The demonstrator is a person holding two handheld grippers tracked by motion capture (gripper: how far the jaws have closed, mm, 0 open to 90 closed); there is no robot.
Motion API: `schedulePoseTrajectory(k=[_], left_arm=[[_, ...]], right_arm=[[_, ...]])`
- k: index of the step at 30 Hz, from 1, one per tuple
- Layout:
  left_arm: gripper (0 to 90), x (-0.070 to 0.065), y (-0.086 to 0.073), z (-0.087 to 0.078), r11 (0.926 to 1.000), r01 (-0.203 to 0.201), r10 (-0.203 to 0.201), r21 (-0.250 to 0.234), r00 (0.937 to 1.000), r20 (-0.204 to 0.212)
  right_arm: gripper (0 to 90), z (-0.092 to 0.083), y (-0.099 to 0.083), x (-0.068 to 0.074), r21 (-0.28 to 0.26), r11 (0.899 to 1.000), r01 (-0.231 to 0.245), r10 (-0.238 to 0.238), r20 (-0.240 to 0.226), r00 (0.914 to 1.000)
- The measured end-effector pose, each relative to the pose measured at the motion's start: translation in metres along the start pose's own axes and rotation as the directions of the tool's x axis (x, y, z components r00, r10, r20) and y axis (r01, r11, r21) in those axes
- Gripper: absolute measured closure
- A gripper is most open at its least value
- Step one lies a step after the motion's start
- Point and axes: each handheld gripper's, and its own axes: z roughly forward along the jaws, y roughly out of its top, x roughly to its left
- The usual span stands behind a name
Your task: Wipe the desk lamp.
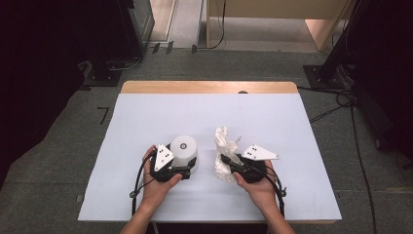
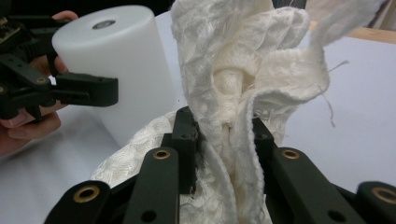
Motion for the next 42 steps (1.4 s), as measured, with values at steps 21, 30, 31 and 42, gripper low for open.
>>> schedulePoseTrajectory(k=[21, 30, 31, 42], left_arm=[[1.2, -0.031, 0.008, 0.001, 0.9974, 0.068, -0.061, 0.023, 0.9712, -0.23], [8.5, -0.015, 0.008, 0.002, 0.9956, 0.088, -0.082, 0.034, 0.9863, -0.143], [8.5, -0.01, 0.008, 0.0, 0.9947, 0.098, -0.094, 0.031, 0.9894, -0.111], [8.6, 0.021, 0.012, -0.018, 0.9754, 0.202, -0.163, -0.088, 0.9302, 0.329]], right_arm=[[71.8, 0.001, -0.001, -0.001, 0.006, 1.0, 0.004, -0.004, 0.004, 1.0], [71.8, 0.009, -0.006, 0.005, 0.033, 0.999, 0.025, -0.025, -0.007, 0.9997], [71.8, 0.009, -0.006, 0.005, 0.032, 0.999, 0.033, -0.033, -0.009, 0.9994], [71.8, 0.018, -0.01, 0.024, 0.043, 0.995, 0.091, -0.088, -0.083, 0.9927]])
